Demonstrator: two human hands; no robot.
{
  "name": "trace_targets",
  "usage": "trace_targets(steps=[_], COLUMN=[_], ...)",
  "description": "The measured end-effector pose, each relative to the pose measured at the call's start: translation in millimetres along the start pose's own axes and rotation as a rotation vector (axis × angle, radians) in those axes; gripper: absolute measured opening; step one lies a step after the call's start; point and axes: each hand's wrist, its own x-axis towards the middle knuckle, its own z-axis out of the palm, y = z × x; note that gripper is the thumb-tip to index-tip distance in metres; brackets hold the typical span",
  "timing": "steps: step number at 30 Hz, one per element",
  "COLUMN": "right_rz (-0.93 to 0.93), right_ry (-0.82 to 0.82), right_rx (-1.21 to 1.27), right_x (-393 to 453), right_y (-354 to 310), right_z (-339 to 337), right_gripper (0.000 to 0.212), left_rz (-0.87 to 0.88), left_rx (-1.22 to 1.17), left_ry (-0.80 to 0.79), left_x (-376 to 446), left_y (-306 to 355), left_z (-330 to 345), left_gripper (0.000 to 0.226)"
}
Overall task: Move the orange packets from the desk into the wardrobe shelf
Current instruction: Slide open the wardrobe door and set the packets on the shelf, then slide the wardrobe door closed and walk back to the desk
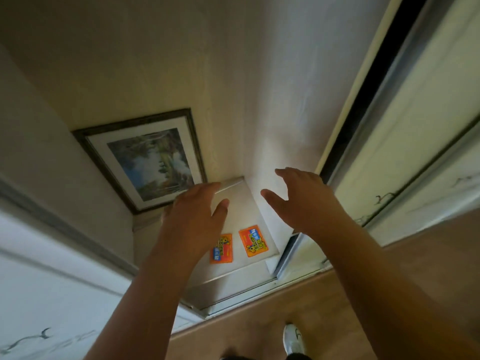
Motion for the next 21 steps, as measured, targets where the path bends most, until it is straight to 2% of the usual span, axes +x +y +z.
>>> trace_targets(steps=[5, 10, 16, 21], right_rz=[0.152, 0.380, 0.621, 0.790], right_ry=[0.090, 0.154, 0.242, 0.325], right_rx=[-0.018, -0.003, 0.016, 0.040], right_x=[-52, -116, -208, -270], right_y=[0, 37, 86, 127], right_z=[-8, -20, -44, -71], right_gripper=[0.072, 0.077, 0.079, 0.075], left_rz=[0.195, 0.390, 0.626, 0.839], left_rx=[-0.039, -0.027, 0.050, 0.077], left_ry=[-0.069, -0.179, -0.278, -0.268], left_x=[-8, -19, -49, -85], left_y=[4, 37, 120, 206], left_z=[-9, 1, 11, 23], left_gripper=[0.048, 0.045, 0.048, 0.050])
